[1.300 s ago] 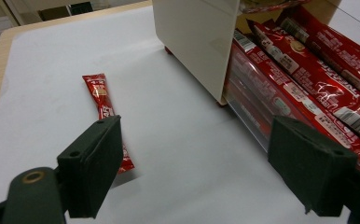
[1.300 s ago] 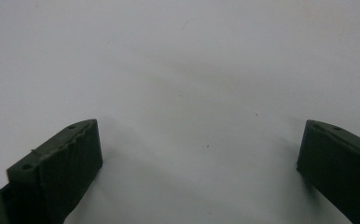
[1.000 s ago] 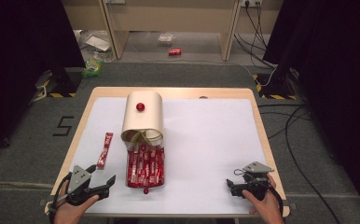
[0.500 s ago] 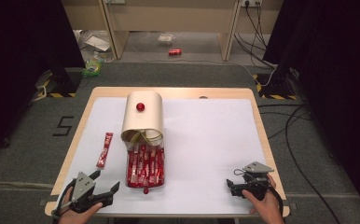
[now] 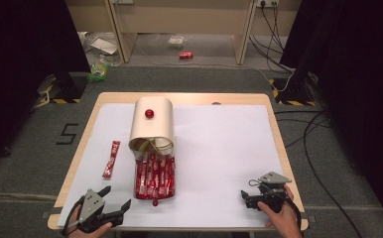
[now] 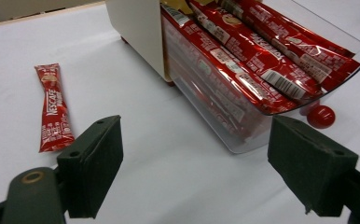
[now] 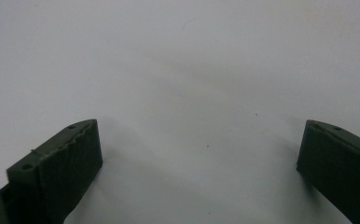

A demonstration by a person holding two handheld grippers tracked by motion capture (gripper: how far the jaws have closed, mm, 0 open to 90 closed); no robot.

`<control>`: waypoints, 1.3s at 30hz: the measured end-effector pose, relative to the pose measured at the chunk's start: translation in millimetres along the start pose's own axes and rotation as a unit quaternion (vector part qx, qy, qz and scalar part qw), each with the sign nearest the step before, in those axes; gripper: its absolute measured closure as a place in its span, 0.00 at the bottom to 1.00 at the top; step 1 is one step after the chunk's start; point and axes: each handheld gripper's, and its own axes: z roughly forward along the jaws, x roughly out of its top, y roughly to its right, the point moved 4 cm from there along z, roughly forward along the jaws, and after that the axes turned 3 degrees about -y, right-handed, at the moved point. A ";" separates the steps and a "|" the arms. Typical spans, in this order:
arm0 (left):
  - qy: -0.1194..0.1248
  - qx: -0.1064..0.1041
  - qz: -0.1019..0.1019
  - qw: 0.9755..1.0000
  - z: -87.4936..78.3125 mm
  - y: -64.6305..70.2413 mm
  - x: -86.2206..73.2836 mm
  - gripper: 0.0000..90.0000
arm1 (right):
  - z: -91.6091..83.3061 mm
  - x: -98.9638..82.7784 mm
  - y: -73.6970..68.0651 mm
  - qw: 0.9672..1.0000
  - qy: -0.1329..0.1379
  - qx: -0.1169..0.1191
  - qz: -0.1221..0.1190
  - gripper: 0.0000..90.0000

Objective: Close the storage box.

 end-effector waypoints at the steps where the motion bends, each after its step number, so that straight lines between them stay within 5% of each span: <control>1: 0.000 -0.001 0.000 1.000 0.1 1.0 -0.2 0.20 | 0.0 0.0 0.0 1.000 0.000 0.000 0.000 0.00; 16: -0.011 -0.016 0.012 1.000 11.4 17.7 -5.7 0.20 | 0.0 0.0 0.0 1.000 0.000 0.000 0.000 0.00; 39: -0.020 -0.015 0.011 1.000 28.0 20.8 -0.9 0.16 | 0.0 0.0 0.0 1.000 0.000 0.000 0.000 0.00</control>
